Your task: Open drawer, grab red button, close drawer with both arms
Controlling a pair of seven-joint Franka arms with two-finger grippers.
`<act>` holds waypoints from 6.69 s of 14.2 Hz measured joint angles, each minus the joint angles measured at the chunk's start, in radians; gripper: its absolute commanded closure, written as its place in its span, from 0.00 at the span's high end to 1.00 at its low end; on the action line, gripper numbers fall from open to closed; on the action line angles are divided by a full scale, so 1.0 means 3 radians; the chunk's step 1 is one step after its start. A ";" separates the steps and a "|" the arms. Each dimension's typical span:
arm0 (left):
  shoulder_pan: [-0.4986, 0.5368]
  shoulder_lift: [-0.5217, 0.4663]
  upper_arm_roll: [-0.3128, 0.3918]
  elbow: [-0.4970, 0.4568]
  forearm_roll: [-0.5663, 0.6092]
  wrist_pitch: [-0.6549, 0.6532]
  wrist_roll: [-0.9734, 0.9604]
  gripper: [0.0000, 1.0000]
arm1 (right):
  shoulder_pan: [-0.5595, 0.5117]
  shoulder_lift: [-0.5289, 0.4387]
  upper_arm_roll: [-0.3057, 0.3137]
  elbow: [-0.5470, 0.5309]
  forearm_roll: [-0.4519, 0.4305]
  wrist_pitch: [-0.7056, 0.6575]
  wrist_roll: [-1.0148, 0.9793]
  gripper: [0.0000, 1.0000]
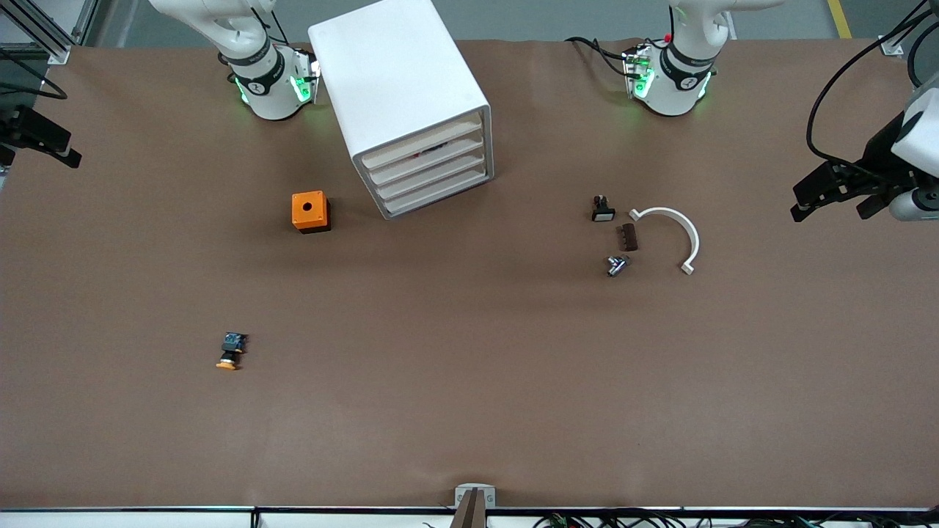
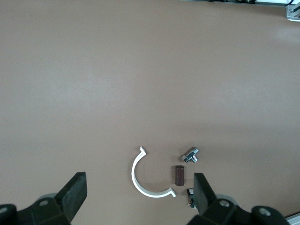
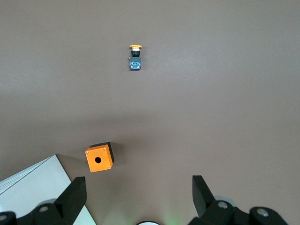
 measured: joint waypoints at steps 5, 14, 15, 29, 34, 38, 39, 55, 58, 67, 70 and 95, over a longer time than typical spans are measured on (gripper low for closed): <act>0.0003 0.0002 0.0000 0.0000 0.0000 0.0000 0.0000 1.00 | 0.0000 0.0000 0.0001 0.0000 0.0000 0.0002 0.0000 1.00; 0.0237 0.0394 0.0025 -0.0038 0.0000 -0.0080 0.0011 1.00 | 0.0000 0.0000 0.0002 -0.0001 0.0000 0.0004 0.0000 1.00; 0.0235 0.0499 0.0022 -0.0039 0.0000 -0.0079 0.0011 1.00 | 0.0000 0.0000 0.0002 -0.0002 0.0000 0.0004 0.0000 1.00; -0.0646 0.1570 -0.0041 0.0029 -0.0250 -0.0192 -0.1494 1.00 | 0.0000 0.0000 -0.0015 -0.0003 0.0001 0.0084 -0.0163 1.00; -0.0973 0.1984 -0.0040 0.0391 -0.1084 -0.0455 -0.2980 1.00 | -0.0001 0.0000 -0.0021 -0.0004 0.0002 0.0084 -0.0120 1.00; -0.1050 0.2219 -0.0041 0.0449 -0.1947 -0.0549 -0.4308 1.00 | -0.0001 0.0000 -0.0016 -0.0007 0.0011 0.0082 -0.0054 1.00; -0.1078 0.2267 -0.0042 0.0453 -0.2137 -0.0557 -0.4662 1.00 | -0.0001 0.0000 -0.0015 -0.0008 0.0012 0.0082 -0.0054 1.00; -0.1413 0.2894 -0.0470 0.0538 -0.3035 -0.0927 -0.7133 0.72 | -0.0001 0.0000 -0.0019 -0.0009 0.0012 0.0084 -0.0054 1.00; -0.1545 0.2979 -0.0471 0.0538 -0.3036 -0.1044 -0.7147 0.64 | -0.0001 0.0011 -0.0016 -0.0012 0.0006 0.0074 -0.0054 1.00; -0.1773 0.3106 -0.0473 0.0548 -0.3191 -0.1146 -0.7180 0.44 | 0.0000 0.0405 -0.0008 -0.0027 -0.0035 0.0176 -0.0054 1.00; -0.1831 0.3112 -0.0473 0.0557 -0.3233 -0.1146 -0.7198 0.29 | -0.0013 0.0609 -0.0026 -0.0017 -0.0043 0.0310 -0.0054 1.00; -0.1273 0.3215 -0.0289 0.0691 -0.3409 -0.1058 -0.7402 0.07 | 0.1625 0.0759 0.0076 -0.0347 0.0161 0.0818 0.3728 1.00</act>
